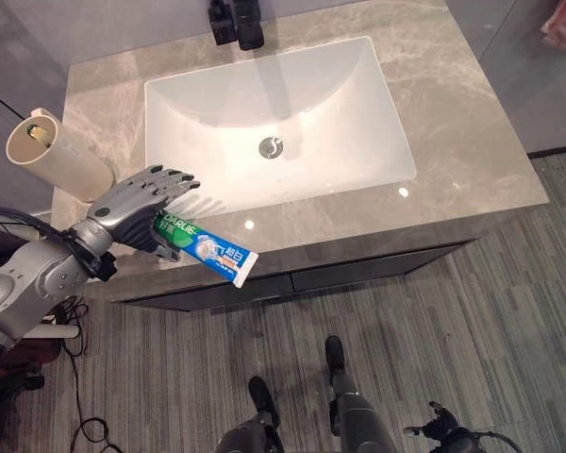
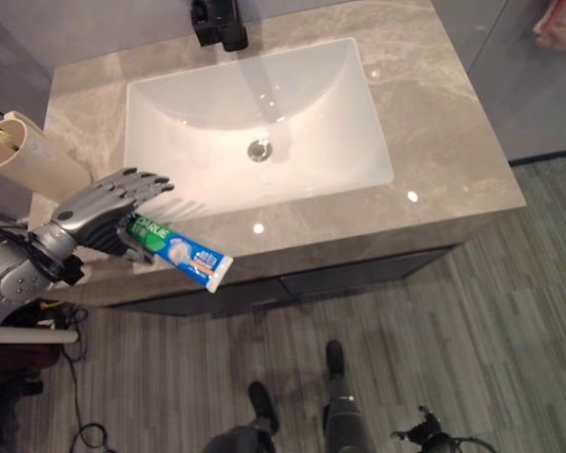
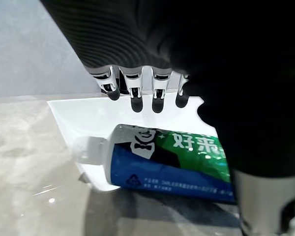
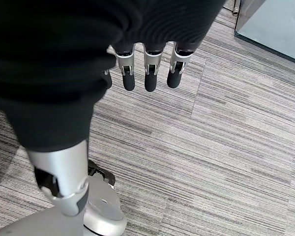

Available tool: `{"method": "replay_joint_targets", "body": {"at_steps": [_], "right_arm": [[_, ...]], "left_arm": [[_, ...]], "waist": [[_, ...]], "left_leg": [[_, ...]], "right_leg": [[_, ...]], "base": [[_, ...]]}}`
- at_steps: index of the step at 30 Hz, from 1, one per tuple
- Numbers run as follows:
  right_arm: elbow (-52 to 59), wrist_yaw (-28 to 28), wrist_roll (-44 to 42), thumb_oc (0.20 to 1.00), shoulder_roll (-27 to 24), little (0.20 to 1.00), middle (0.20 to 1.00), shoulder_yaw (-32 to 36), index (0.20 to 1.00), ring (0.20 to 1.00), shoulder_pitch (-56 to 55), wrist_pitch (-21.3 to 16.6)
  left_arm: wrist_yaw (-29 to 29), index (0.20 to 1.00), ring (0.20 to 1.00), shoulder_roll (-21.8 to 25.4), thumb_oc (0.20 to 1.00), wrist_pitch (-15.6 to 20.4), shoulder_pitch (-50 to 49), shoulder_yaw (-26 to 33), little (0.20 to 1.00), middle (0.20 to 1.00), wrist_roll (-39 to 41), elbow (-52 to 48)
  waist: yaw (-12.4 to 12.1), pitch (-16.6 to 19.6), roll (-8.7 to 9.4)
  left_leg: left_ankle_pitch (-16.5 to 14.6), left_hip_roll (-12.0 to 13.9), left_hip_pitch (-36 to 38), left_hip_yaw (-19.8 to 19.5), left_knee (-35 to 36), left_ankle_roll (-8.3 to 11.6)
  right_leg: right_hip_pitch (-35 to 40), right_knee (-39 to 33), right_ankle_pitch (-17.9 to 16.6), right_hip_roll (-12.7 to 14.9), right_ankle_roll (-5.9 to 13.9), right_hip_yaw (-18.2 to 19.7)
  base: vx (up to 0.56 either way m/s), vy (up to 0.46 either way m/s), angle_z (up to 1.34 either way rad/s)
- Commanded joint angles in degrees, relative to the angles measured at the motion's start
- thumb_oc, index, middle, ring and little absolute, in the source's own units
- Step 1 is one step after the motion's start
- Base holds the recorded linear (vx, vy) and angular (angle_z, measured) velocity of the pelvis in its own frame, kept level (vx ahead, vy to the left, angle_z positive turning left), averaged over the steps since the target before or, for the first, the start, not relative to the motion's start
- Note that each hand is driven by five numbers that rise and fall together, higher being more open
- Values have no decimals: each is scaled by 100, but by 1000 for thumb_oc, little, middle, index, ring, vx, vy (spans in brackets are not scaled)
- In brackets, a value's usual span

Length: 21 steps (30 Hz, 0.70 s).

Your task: Put brush and paste in cup on sink, flatten towel.

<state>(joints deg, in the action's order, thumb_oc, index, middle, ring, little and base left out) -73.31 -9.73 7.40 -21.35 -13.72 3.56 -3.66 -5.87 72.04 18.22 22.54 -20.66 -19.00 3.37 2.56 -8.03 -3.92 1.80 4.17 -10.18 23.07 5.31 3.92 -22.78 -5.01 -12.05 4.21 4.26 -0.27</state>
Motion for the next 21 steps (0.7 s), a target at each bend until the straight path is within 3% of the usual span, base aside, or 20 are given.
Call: {"method": "replay_joint_targets", "body": {"at_steps": [1,4,5,6,10,11,13,21], "right_arm": [[-59,9,-224,1000,-75,1000,1000,-171,1000,1000,-114,58],[-61,6,-233,1000,-82,1000,1000,-158,1000,1000,-110,59],[-58,1,-237,1000,-86,1000,1000,-163,1000,1000,-105,58],[-39,3,-244,1000,-92,1000,1000,-164,1000,1000,-107,52],[-39,-13,-265,1000,-94,1000,1000,-141,1000,1000,-123,57],[-34,-14,-267,1000,-96,1000,1000,-141,1000,1000,-119,52],[-42,-13,-295,1000,-92,1000,1000,-127,1000,1000,-123,51],[-43,-20,-353,1000,-90,1000,1000,-111,1000,1000,-113,27]], "left_arm": [[22,1000,1000,218,1000,-65,189,12,1000,1000,136,177],[42,900,900,227,900,-73,254,-41,900,900,140,182],[43,827,827,224,827,-76,256,-55,827,827,144,197],[55,605,605,206,605,-77,290,-99,605,605,151,222],[71,683,683,180,683,-86,351,-164,683,683,143,226],[76,608,608,179,608,-88,334,-159,608,608,134,230],[95,586,586,181,586,-93,336,-188,586,586,108,256],[98,580,580,207,580,-91,375,-278,580,580,-2,277]], "waist": [[122,11,-123],[121,13,-128],[123,13,-131],[124,19,-130],[120,17,-128],[120,20,-127],[122,27,-122],[121,33,-121]], "left_leg": [[500,614,-351,-780,-31,418],[501,615,-363,-788,-31,421],[501,612,-369,-786,-31,422],[503,613,-377,-788,-31,422],[496,614,-390,-796,-31,417],[496,616,-388,-792,-31,416],[495,629,-387,-785,-31,416],[493,645,-397,-797,-31,417]], "right_leg": [[115,1,-148,415,463,-2],[106,1,-154,414,464,-8],[103,1,-154,411,463,-10],[97,1,-152,402,460,-4],[81,1,-157,390,457,-5],[81,1,-159,390,457,2],[76,1,-157,387,457,7],[61,1,-146,358,446,18]], "base": [[3,-12,-3],[1,-5,-4],[7,-12,-6],[8,-18,-7],[3,-13,-7],[0,0,0],[0,0,0],[0,0,0]]}}
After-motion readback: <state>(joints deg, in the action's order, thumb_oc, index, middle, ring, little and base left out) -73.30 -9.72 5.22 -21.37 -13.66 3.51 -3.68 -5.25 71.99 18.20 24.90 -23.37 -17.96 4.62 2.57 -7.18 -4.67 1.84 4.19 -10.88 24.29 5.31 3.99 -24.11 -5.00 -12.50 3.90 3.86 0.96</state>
